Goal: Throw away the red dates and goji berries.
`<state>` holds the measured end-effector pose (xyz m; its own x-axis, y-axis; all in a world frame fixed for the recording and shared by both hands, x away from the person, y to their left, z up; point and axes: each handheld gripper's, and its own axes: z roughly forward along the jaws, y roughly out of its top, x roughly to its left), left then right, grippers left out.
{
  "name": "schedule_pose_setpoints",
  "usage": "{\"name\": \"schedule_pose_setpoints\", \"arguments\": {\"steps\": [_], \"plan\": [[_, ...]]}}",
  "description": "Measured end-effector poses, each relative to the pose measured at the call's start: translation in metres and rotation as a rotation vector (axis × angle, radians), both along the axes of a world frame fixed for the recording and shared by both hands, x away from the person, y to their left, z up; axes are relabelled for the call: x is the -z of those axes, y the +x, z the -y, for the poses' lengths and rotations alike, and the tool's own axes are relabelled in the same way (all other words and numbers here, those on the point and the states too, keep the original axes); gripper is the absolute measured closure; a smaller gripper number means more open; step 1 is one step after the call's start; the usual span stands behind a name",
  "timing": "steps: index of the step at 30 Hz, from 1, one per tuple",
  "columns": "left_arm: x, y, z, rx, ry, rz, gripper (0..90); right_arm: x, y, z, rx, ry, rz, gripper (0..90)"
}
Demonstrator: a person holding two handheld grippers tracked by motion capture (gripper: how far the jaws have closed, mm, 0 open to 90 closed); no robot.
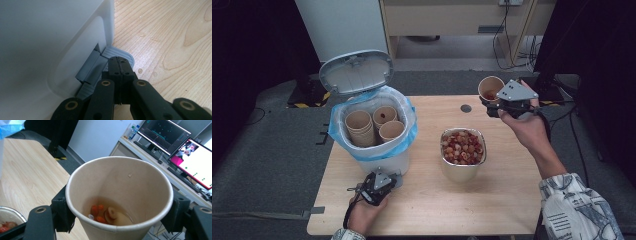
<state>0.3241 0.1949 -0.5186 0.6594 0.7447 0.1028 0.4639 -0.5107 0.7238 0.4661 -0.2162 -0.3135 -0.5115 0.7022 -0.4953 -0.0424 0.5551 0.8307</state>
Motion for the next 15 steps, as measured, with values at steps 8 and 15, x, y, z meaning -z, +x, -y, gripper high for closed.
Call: {"name": "schedule_pose_setpoints", "arguments": {"steps": [8, 15], "plan": [[0.000, 0.000, 0.000, 0.000, 0.002, 0.001, 89.9, 0.006, -0.002, -0.011, -0.048, -0.003, -0.008, 27.4], [0.000, 0.000, 0.000, 0.000, -0.001, 0.000, 89.9, 0.009, -0.003, -0.011, -0.041, -0.014, -0.013, 27.4]]}}
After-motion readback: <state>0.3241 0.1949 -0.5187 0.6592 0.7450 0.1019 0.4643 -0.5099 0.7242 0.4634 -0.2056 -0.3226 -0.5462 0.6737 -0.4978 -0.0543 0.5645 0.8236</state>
